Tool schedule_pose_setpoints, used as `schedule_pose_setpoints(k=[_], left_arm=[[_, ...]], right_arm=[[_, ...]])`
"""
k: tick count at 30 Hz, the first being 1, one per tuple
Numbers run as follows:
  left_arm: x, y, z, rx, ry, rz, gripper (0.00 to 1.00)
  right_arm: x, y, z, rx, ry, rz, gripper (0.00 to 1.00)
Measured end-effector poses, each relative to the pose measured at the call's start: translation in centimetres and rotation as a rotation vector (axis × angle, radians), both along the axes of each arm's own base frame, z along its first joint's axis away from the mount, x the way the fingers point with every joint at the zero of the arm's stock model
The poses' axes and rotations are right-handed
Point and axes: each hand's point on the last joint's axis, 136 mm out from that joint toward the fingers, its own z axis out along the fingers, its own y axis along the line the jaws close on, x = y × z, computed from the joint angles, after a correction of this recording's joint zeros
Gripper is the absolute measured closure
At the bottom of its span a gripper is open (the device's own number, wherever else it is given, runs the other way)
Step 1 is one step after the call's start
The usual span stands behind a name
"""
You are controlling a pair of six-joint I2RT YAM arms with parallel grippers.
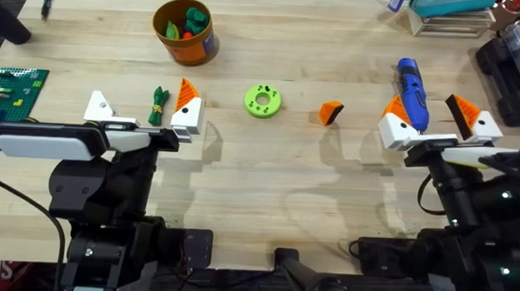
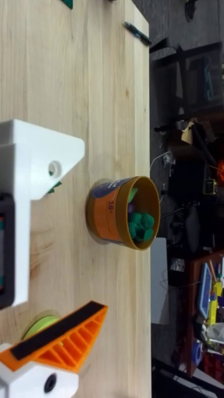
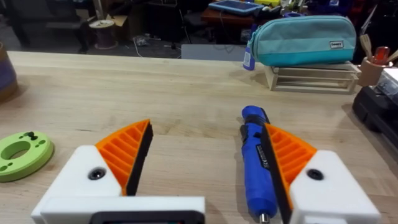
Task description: Pick up the gripper from the table and insert it into the empty holder that is missing its gripper. Then pick up a screw, insert it into the mounting hole, and use the screwdriver to tighten it. Finally, clean up the table by picking up the vegetable and placing it into the bucket.
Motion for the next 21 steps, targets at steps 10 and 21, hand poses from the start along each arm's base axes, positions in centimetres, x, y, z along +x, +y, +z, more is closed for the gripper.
schedule_pose_setpoints(k=[10,21], left_arm=[[0.0,0.0,-0.2,0.0,0.009,0.002,0.016],[-2.2,1.3,2.0,-0.026,0.255,0.082,0.015]], right_arm=[[0.0,0.0,0.3,0.0,-0.014,0.0,0.008],[-1.0,0.0,0.8,-0.001,0.123,-0.003,0.008]])
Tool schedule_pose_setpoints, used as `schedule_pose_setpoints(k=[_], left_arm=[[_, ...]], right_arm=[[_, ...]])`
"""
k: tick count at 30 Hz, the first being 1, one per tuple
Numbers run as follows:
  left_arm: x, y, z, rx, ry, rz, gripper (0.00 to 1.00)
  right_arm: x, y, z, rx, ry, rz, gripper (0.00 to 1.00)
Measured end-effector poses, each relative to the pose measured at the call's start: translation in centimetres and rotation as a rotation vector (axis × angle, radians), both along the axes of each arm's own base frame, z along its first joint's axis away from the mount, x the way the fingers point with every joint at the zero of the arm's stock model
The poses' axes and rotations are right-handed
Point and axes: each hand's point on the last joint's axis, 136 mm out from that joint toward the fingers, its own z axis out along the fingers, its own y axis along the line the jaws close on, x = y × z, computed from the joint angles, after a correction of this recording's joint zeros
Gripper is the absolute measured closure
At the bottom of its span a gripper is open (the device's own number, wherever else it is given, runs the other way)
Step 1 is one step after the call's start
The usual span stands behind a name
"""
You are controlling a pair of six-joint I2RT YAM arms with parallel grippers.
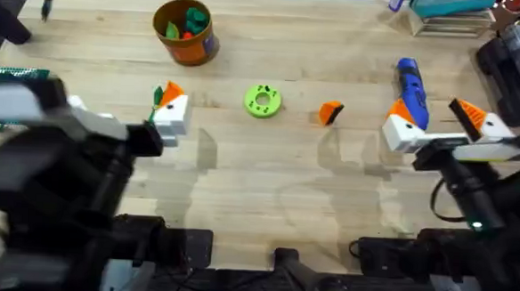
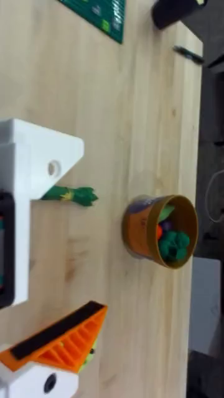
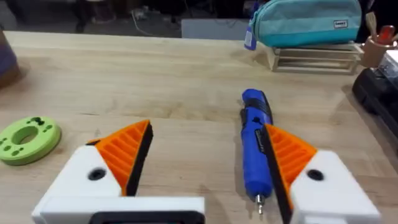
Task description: Pick up the gripper from the table and insert it into the empty holder that is missing its gripper. Then pick up a screw, insert it into the mounting hole, and use the screwdriver to tighten it. Finally, clean up the table by picking up the vegetable and placing it into the bucket.
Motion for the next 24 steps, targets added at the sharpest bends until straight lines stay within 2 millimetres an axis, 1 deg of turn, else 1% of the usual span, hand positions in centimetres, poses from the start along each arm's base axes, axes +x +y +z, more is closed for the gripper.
schedule_pose_setpoints(k=[3,7,8,10,12,15,17,18,20,24], left_arm=[[-0.1,0.2,1.3,0.0,0.146,0.014,0.015],[0.6,0.4,1.4,0.005,0.402,0.025,0.015],[1.0,0.4,1.5,0.006,0.467,0.026,0.015],[1.8,0.5,1.8,0.009,0.554,0.027,0.015],[3.0,0.5,2.2,0.018,0.627,0.023,0.015],[5.0,0.5,2.7,0.051,0.689,0.001,0.015],[6.3,0.5,2.7,0.069,0.704,-0.012,0.015],[6.9,0.5,2.4,0.077,0.718,-0.019,0.015],[7.4,0.5,1.3,0.086,0.76,-0.027,0.015],[7.5,0.6,-2.0,0.09,0.899,-0.041,0.015]], right_arm=[[-0.2,0.0,1.8,0.0,0.074,0.0,0.008],[0.0,0.0,2.9,0.001,0.229,0.0,0.008],[0.2,0.0,3.1,0.002,0.28,0.0,0.008],[0.5,0.0,3.4,0.002,0.362,-0.001,0.008],[0.9,0.0,3.7,0.002,0.438,-0.001,0.009],[1.9,0.0,4.2,0.001,0.531,-0.001,0.008],[2.7,0.0,4.2,0.001,0.56,-0.001,0.007],[3.0,0.0,3.9,0.001,0.577,-0.001,0.007],[3.3,0.0,3.0,0.001,0.615,-0.001,0.008],[3.6,0.0,1.3,0.001,0.685,-0.001,0.008]])
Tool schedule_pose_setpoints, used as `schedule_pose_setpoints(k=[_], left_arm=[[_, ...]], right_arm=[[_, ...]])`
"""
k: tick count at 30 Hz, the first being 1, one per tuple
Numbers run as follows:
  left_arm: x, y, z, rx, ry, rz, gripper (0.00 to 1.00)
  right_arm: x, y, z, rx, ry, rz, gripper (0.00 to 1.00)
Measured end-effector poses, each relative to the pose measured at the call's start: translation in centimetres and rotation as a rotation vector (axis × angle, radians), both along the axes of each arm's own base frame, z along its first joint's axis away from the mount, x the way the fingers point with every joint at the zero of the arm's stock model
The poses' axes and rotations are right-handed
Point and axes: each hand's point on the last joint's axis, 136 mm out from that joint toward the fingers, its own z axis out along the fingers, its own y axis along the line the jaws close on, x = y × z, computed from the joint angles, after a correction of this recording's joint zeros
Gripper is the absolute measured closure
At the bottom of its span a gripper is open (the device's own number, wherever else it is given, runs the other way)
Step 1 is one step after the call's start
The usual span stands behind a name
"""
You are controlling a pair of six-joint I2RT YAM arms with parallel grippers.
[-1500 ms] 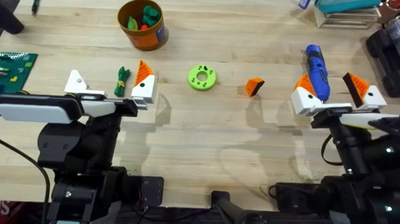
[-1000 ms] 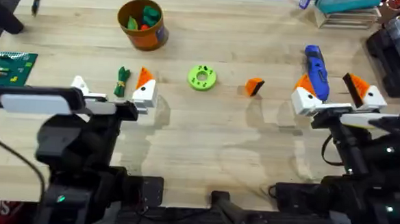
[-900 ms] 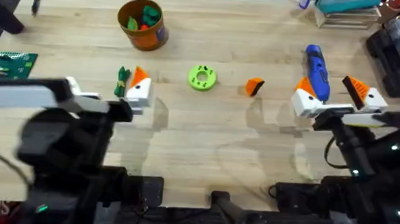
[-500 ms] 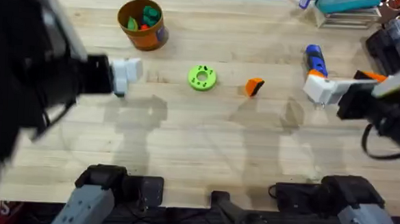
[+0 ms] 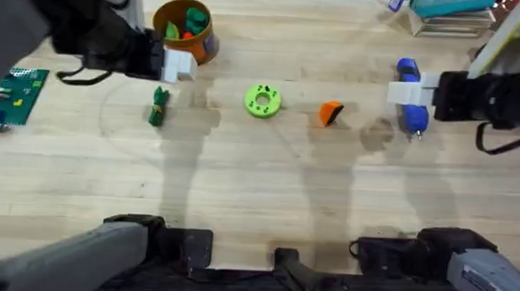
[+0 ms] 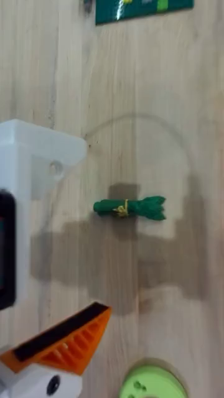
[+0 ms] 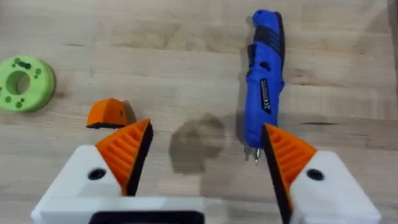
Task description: Pick up the gripper from the table and insert it into the empty holder that is missing its gripper. Then pick up a screw, insert it into the mounting hole, and use the screwdriver to tighten it. Finally, clean up the table by picking up the vegetable and placing it into the bucket.
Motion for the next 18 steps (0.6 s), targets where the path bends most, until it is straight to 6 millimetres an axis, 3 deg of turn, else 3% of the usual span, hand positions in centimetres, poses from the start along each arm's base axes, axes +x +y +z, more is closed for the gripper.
schedule_pose_setpoints(k=[11,14,15,18], left_arm=[[1.5,2.5,-11.2,-0.073,0.322,0.068,0.015],[1.6,2.8,-13.3,-0.092,0.367,0.068,0.011],[1.7,2.8,-13.8,-0.098,0.375,0.067,0.064],[2.0,1.9,-14.2,-0.147,0.372,0.05,0.522]], right_arm=[[0.2,0.0,-0.7,0.0,0.028,0.0,0.008],[0.2,0.0,-0.7,0.0,0.028,0.0,0.008],[0.2,0.0,-0.7,0.0,0.028,0.0,0.008],[0.2,0.0,-0.7,0.0,0.029,0.0,0.008]])
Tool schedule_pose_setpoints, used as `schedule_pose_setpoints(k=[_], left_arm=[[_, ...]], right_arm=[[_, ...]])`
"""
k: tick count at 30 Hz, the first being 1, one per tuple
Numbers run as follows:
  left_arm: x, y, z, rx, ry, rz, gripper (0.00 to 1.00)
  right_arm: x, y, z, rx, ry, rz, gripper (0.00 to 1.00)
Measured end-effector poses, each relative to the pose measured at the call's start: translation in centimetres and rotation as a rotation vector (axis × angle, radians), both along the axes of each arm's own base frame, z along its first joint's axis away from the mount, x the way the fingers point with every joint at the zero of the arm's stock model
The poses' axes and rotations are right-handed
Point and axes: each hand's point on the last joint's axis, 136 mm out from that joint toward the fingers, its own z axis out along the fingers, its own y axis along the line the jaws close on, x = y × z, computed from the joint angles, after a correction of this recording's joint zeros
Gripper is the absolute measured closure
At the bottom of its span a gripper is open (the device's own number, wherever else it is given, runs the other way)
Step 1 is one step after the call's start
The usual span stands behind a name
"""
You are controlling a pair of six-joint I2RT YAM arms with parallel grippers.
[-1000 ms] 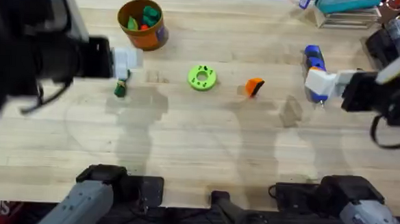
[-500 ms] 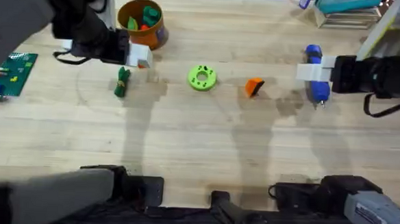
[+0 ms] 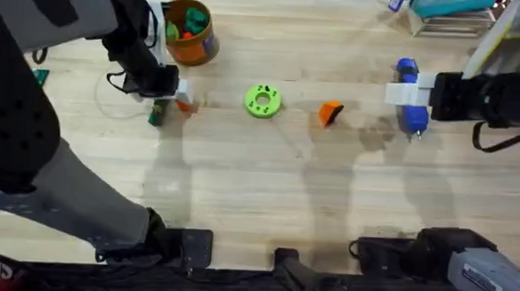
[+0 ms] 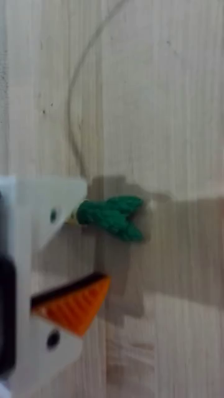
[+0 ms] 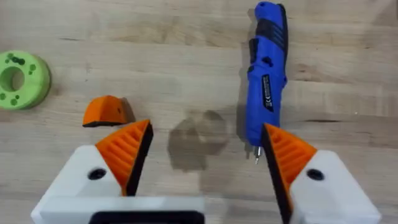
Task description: Pick up the gripper from the table and insert it into the empty holder that is missing its gripper. Then pick up a screw, insert it into the mounting hole, and use the screwdriver to tighten it. Finally, clean up the table by picking up the vegetable and placing it into the bucket.
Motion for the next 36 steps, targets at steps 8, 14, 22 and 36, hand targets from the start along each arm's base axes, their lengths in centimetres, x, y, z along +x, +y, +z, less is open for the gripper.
schedule_pose_setpoints(k=[8,14,22,36], left_arm=[[0.3,-0.3,0.1,-0.016,-0.013,-0.015,0.932],[-0.4,0.6,0.0,0.01,0.014,0.004,0.047],[-1.0,-0.4,2.5,-0.024,-0.022,0.004,0.016],[-1.8,-5.3,14.7,-0.074,-0.508,-0.059,0.015]], right_arm=[[-0.2,0.0,-0.1,0.0,0.008,0.0,0.008],[-0.6,0.0,-0.4,0.0,0.028,0.0,0.008],[-0.6,0.0,-0.4,0.0,0.028,0.0,0.007],[-0.6,0.0,-0.4,0.0,0.028,0.0,0.008]])
